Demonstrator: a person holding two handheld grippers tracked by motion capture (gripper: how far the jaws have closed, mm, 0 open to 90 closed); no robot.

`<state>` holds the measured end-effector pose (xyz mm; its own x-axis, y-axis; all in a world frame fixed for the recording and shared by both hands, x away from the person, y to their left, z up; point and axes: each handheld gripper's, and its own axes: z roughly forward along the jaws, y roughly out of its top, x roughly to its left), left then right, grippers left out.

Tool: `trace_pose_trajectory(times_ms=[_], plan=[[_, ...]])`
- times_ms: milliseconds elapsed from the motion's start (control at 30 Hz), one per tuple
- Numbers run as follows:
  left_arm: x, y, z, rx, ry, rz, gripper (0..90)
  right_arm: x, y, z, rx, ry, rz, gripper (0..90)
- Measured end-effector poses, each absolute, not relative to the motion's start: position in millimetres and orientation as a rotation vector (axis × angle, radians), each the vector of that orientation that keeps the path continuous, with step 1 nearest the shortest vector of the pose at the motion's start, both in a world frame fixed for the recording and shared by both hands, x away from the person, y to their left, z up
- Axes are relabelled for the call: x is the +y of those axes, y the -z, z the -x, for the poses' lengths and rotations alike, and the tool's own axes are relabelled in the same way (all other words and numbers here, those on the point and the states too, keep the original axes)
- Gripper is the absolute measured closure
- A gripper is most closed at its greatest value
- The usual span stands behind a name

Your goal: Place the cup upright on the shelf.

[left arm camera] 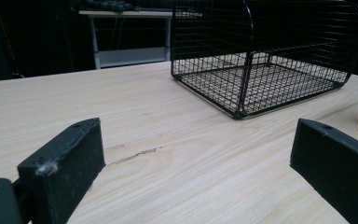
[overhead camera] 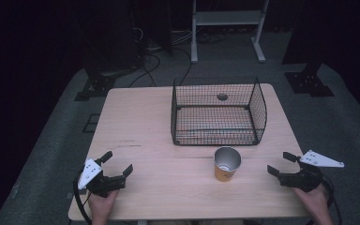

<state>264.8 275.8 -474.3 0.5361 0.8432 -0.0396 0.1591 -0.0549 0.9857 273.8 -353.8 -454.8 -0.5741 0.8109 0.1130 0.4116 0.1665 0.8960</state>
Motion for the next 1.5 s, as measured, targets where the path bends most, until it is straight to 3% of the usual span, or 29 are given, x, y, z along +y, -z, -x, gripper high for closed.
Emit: trace_pose_trajectory(times_ms=[1500], plan=[[275.9, 474.4, -263.5, 0.875, -0.691, -1.553, 2.2, -314.4, 442.1, -265.3, 2.202, -1.386, -1.022, 3.0]])
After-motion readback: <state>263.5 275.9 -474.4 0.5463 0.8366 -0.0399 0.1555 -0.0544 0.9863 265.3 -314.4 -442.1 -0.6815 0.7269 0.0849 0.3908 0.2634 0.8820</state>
